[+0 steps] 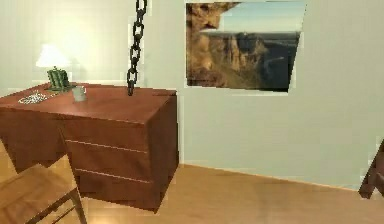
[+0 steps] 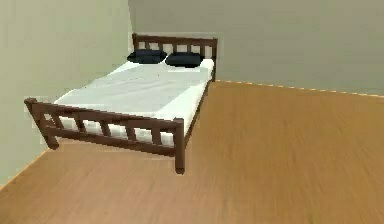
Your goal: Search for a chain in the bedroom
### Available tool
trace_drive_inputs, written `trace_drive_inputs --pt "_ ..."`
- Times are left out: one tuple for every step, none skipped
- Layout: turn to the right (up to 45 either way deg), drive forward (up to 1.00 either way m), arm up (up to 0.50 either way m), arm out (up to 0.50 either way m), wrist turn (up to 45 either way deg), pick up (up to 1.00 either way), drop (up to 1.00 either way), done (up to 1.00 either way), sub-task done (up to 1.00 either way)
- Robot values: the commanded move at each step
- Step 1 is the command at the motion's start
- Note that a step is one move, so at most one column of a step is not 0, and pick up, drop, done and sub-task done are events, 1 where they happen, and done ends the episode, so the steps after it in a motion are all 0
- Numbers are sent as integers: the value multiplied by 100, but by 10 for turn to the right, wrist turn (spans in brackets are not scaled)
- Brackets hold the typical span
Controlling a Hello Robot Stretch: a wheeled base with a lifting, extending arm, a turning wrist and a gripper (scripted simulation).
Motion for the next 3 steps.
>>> trace_drive_inputs --pt "0 85 0 0 0 0 0 0 0" --pt "-330 0 0 0 0 0 0 0 0" --pt "0 0 0 0 0 0 0 100 0"
